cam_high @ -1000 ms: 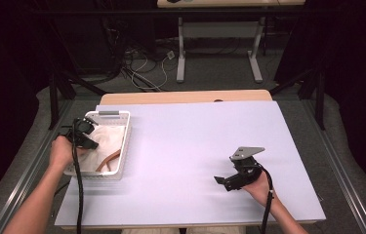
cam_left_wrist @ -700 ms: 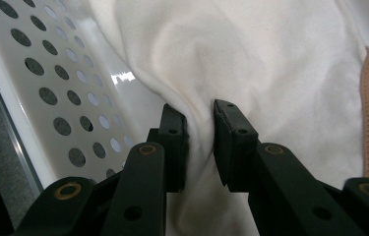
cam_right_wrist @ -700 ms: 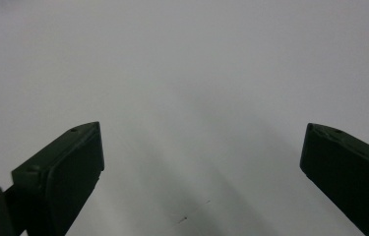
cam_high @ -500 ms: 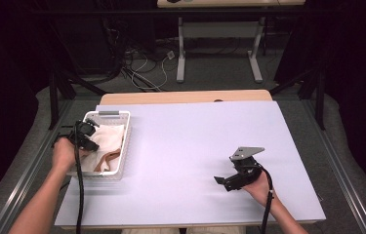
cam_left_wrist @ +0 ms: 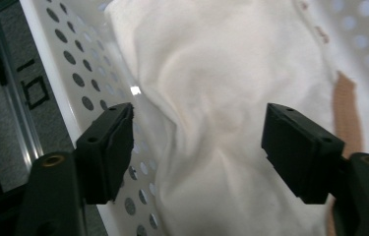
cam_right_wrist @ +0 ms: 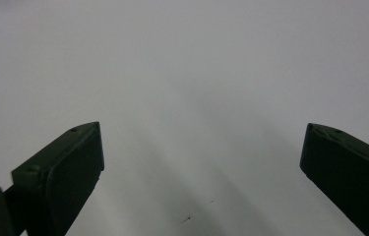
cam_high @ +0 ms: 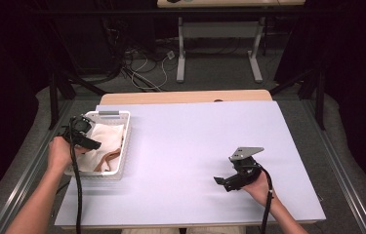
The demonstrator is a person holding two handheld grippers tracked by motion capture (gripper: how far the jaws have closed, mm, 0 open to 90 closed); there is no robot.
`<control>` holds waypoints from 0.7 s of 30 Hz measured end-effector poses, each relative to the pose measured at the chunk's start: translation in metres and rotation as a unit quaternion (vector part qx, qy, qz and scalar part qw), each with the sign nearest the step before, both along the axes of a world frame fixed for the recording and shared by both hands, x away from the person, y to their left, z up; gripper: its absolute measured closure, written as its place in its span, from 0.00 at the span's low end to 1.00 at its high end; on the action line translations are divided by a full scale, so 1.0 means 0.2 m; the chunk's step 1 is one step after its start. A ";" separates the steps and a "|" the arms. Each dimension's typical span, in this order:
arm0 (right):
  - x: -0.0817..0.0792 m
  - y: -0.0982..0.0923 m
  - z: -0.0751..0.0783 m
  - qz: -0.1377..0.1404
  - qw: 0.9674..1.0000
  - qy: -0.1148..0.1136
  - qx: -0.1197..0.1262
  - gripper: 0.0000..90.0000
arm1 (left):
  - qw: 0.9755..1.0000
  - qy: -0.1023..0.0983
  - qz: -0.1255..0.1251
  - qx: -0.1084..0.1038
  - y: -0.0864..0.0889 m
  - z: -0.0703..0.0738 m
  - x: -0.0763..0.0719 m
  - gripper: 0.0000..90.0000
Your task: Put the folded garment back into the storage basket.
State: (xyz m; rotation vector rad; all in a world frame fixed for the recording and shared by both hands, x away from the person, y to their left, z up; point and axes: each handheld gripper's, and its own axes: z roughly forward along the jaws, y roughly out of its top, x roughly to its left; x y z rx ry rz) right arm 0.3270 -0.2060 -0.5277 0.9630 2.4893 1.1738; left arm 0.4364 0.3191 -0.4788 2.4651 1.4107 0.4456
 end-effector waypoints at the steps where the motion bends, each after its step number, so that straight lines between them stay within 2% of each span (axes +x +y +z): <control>1: 0.00 0.00 0.00 0.003 1.000 0.002 0.000 0.03 | 1.000 0.000 -0.004 -0.003 0.00 0.01 -0.01 0.27; 4: 0.00 0.00 0.00 0.002 1.000 -0.001 0.001 0.03 | 1.000 -0.004 -0.009 -0.012 -0.01 0.03 -0.03 0.18; 9: 0.00 0.00 0.00 0.001 1.000 0.001 0.000 0.03 | 0.999 -0.009 -0.017 -0.026 -0.01 0.05 -0.06 0.15; 21: 0.00 -0.01 0.01 0.001 1.000 0.000 -0.003 0.03 | 0.998 -0.001 -0.053 -0.035 -0.09 0.10 -0.15 0.06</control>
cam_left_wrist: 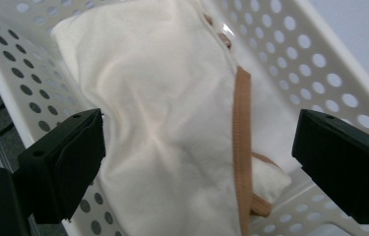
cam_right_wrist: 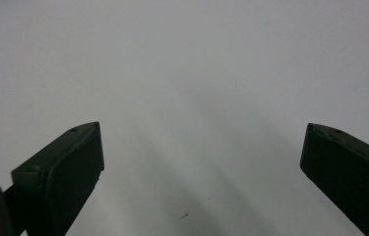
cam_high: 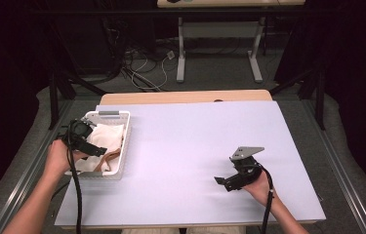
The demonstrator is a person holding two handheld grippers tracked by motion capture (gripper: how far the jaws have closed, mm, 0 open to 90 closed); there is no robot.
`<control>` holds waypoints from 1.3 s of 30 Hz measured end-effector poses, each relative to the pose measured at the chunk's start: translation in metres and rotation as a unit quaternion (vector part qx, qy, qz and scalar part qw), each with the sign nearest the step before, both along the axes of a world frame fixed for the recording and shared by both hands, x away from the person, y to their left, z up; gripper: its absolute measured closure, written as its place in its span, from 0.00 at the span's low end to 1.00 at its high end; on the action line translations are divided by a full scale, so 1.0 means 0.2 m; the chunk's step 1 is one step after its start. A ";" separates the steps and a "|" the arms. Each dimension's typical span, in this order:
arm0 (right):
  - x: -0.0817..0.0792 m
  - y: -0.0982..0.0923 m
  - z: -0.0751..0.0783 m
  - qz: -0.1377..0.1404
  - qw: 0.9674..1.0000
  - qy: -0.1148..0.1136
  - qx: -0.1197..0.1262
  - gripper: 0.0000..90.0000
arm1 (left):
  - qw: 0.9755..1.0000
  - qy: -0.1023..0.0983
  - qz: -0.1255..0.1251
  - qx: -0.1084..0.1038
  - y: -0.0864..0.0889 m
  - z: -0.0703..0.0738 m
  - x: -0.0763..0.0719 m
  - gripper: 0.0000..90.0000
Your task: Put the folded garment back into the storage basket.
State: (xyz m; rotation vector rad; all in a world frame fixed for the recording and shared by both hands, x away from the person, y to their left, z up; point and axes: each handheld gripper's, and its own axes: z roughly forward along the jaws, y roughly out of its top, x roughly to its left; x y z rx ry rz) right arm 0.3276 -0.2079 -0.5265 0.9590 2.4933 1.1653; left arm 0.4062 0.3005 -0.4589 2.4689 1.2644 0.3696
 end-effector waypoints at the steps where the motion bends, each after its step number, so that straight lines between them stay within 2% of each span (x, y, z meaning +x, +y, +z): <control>1: 0.00 0.00 0.00 0.000 1.000 0.001 0.000 0.03 | 1.000 0.001 -0.004 -0.001 -0.01 0.00 -0.01 0.06; 11: 0.00 0.00 0.00 0.003 1.000 0.008 -0.013 0.03 | 0.999 -0.002 -0.038 -0.014 -0.11 0.03 -0.09 0.02; 15: -0.01 0.00 0.01 0.009 1.000 0.009 -0.016 0.03 | 0.998 -0.004 -0.057 -0.022 -0.16 0.03 -0.13 0.01; 21: -0.02 0.00 0.01 0.011 1.000 0.012 -0.022 0.03 | 0.995 -0.009 -0.087 -0.043 -0.24 0.02 -0.21 0.01; 30: -0.04 -0.02 0.02 0.012 0.999 0.027 -0.028 0.02 | 0.990 -0.010 -0.125 -0.062 -0.37 -0.01 -0.31 0.00; 33: -0.06 -0.03 0.03 0.014 0.999 0.037 -0.035 0.01 | 0.988 -0.007 -0.137 -0.064 -0.41 -0.03 -0.34 0.00; 35: -0.07 -0.03 0.03 0.013 0.997 0.053 -0.047 0.00 | 0.987 -0.004 -0.144 -0.065 -0.43 -0.04 -0.36 0.00; 39: -0.10 -0.04 0.03 0.011 0.996 0.065 -0.068 0.00 | 0.985 0.000 -0.156 -0.068 -0.45 -0.05 -0.38 0.00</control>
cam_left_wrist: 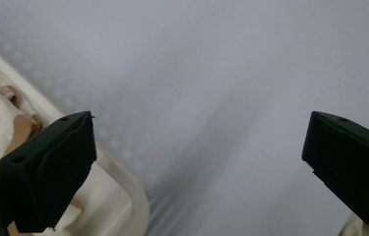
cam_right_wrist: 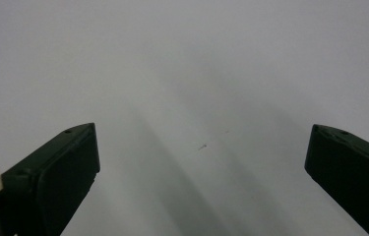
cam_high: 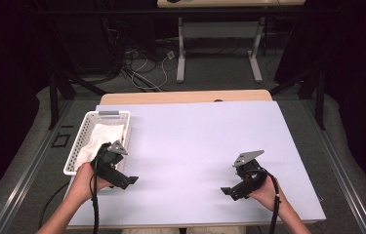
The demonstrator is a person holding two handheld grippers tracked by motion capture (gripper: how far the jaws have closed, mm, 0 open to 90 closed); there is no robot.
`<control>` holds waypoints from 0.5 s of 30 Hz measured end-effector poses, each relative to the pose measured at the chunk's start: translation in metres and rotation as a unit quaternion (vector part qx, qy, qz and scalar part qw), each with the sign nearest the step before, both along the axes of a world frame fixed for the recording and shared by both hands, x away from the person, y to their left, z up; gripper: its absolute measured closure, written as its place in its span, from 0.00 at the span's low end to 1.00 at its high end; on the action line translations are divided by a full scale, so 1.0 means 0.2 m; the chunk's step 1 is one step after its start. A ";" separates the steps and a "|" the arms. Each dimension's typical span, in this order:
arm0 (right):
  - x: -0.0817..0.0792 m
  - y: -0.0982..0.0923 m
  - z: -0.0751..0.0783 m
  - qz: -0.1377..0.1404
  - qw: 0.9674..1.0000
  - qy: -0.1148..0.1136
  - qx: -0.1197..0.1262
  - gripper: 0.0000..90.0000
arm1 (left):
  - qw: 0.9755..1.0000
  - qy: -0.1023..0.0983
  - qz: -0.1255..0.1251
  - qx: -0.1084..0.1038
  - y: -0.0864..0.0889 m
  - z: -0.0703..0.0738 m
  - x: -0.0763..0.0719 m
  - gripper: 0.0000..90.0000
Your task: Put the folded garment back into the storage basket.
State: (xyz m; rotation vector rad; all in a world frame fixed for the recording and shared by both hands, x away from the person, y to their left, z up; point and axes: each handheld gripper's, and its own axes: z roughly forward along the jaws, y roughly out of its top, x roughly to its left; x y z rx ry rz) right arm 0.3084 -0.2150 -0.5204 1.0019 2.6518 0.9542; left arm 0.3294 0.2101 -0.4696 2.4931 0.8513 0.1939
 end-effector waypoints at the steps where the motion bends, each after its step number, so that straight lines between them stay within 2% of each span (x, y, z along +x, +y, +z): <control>1: 0.00 0.00 0.00 0.005 1.000 -0.002 -0.002 0.00 | 1.000 0.003 -0.001 -0.001 -0.01 -0.01 -0.01 0.00; 3: -0.01 -0.01 0.00 -0.001 1.000 0.007 -0.002 0.00 | 1.000 0.006 -0.007 -0.002 -0.02 -0.02 -0.03 0.00; 7: -0.03 -0.02 0.00 0.005 1.000 0.012 -0.013 0.00 | 1.000 0.010 -0.017 -0.004 -0.04 -0.04 -0.06 0.00; 9: -0.04 -0.03 0.00 0.005 1.000 0.022 -0.017 0.00 | 1.000 0.011 -0.025 -0.002 -0.05 -0.05 -0.08 0.00; 10: -0.04 -0.03 0.00 0.008 1.000 0.018 -0.020 0.00 | 1.000 0.014 -0.025 -0.001 -0.05 -0.06 -0.09 0.00; 11: -0.04 -0.04 0.00 0.009 0.999 0.026 -0.025 0.00 | 0.999 0.018 -0.028 0.001 -0.05 -0.06 -0.10 0.00; 12: -0.05 -0.04 -0.01 0.012 0.999 0.022 -0.024 0.00 | 0.999 0.018 -0.029 0.000 -0.06 -0.07 -0.11 0.00; 15: -0.06 -0.05 -0.01 0.014 0.999 0.029 -0.027 0.00 | 0.999 0.021 -0.036 0.001 -0.05 -0.08 -0.14 0.00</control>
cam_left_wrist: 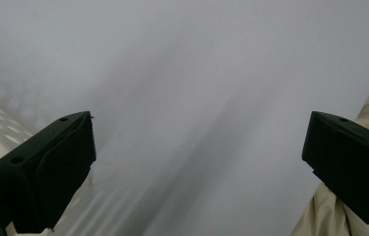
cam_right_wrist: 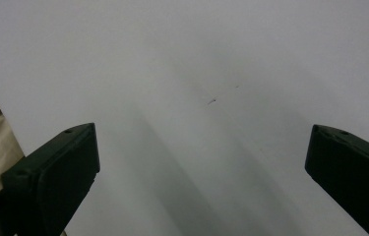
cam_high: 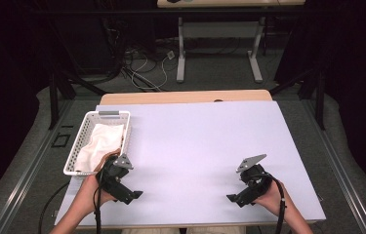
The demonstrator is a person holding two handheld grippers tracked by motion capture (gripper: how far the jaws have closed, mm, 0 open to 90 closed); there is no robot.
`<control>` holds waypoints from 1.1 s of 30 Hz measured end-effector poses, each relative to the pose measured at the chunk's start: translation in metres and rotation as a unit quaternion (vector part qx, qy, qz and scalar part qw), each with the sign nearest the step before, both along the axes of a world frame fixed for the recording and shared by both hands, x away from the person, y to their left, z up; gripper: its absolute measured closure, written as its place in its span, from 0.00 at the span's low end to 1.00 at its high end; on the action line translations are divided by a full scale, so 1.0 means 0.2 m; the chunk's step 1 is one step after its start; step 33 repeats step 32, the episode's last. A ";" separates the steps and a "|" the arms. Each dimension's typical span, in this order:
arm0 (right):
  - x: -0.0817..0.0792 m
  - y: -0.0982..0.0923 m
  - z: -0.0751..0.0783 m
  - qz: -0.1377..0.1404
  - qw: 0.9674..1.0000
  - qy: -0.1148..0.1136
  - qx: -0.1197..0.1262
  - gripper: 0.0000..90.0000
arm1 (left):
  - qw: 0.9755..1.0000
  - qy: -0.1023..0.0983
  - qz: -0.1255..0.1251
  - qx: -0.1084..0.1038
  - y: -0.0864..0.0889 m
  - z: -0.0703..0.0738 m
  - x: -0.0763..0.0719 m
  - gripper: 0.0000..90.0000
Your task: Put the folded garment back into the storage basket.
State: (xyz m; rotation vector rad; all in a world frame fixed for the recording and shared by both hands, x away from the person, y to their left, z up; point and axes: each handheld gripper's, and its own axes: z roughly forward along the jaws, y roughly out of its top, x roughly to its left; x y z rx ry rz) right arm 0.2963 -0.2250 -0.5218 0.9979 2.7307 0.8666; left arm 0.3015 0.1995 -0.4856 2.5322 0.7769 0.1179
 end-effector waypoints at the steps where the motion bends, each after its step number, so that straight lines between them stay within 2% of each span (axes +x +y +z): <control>1: 0.00 -0.01 0.00 0.003 1.000 -0.001 -0.003 0.00 | 1.000 0.001 0.001 0.001 0.00 -0.01 -0.01 0.00; 2: -0.01 -0.01 0.00 -0.007 1.000 0.001 -0.002 0.00 | 1.000 0.000 0.000 0.004 0.01 -0.01 -0.02 0.00; 6: -0.03 -0.03 -0.02 -0.009 1.000 0.001 -0.008 0.00 | 1.000 0.005 0.002 0.009 0.03 -0.04 -0.06 0.00; 8: -0.03 -0.04 -0.03 -0.019 1.000 -0.002 0.001 0.00 | 1.000 0.000 0.009 0.009 0.04 -0.05 -0.08 0.00; 11: -0.05 -0.06 -0.02 -0.024 1.000 0.008 -0.010 0.00 | 1.000 0.001 0.014 0.004 0.07 -0.07 -0.10 0.00; 14: -0.06 -0.08 -0.02 -0.024 1.000 -0.002 -0.008 0.00 | 1.000 -0.001 0.023 0.002 0.09 -0.08 -0.12 0.00; 17: -0.08 -0.09 -0.02 -0.031 0.999 0.001 -0.007 0.00 | 1.000 -0.006 0.029 0.009 0.11 -0.10 -0.15 0.00; 20: -0.08 -0.10 -0.03 -0.032 0.999 -0.006 -0.002 0.00 | 0.999 -0.006 0.038 0.002 0.13 -0.11 -0.16 0.00; 21: -0.09 -0.10 -0.02 -0.034 0.999 -0.001 -0.009 0.00 | 0.999 -0.005 0.040 -0.001 0.14 -0.12 -0.17 0.00; 23: -0.09 -0.11 -0.03 -0.036 0.999 -0.002 -0.005 0.00 | 0.999 -0.008 0.047 0.001 0.15 -0.12 -0.17 0.00; 24: -0.10 -0.11 -0.03 -0.040 0.999 0.005 -0.005 0.00 | 0.999 -0.010 0.048 0.002 0.15 -0.12 -0.17 0.00; 27: -0.10 -0.11 -0.02 -0.034 0.999 0.000 -0.009 0.00 | 0.999 -0.014 0.049 -0.001 0.15 -0.11 -0.17 0.00; 33: -0.10 -0.11 -0.02 -0.039 0.999 -0.001 -0.003 0.00 | 0.999 -0.007 0.049 -0.005 0.15 -0.13 -0.17 0.00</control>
